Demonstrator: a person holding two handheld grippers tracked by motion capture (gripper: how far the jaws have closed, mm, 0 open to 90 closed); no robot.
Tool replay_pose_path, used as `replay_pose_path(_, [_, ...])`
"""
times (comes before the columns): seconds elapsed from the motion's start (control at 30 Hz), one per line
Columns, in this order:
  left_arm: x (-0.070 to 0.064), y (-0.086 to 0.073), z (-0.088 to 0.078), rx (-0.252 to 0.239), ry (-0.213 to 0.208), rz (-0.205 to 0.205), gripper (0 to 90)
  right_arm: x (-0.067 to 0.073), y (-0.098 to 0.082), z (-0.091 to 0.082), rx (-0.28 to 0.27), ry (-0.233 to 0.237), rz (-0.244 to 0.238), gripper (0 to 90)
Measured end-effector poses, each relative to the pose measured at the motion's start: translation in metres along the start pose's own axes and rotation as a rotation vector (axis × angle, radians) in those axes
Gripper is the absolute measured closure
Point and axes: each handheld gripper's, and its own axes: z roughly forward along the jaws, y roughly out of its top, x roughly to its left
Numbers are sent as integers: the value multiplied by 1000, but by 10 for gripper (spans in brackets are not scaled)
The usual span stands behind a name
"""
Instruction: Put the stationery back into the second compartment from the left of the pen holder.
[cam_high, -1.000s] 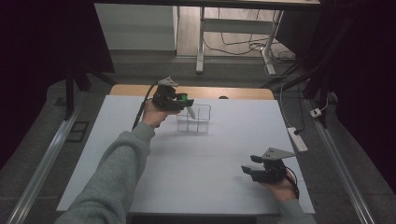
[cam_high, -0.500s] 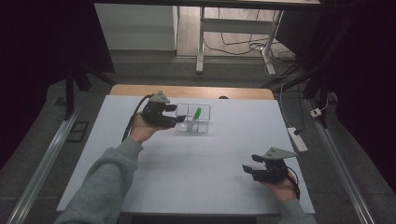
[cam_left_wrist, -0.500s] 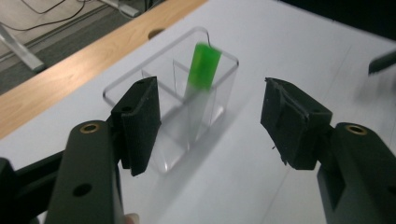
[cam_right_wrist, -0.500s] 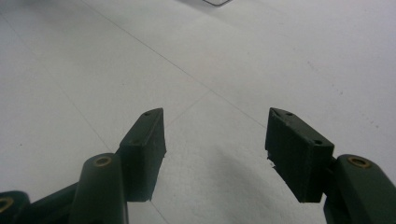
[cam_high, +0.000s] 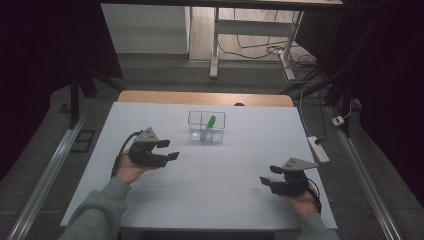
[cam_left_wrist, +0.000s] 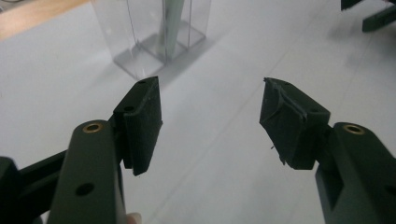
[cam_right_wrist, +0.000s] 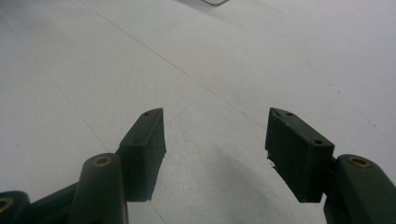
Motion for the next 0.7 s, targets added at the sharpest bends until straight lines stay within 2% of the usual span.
replay_pose_path(0.13, [-4, -20, -8, 7, 11, -14, 387, -1, 0, 0, -7, 2, 1, 382])
replay_pose_path(0.23, [-7, -35, -13, 22, 38, -21, 387, -1, 0, -1, -7, -5, -1, 382])
replay_pose_path(0.43, [-9, -57, -19, 35, 46, -51, 387, -2, 0, -2, -18, -7, 5, 383])
replay_pose_path(0.7, [-8, -66, -23, 31, 59, -71, 382, -2, 0, -3, -13, -10, 0, 383])
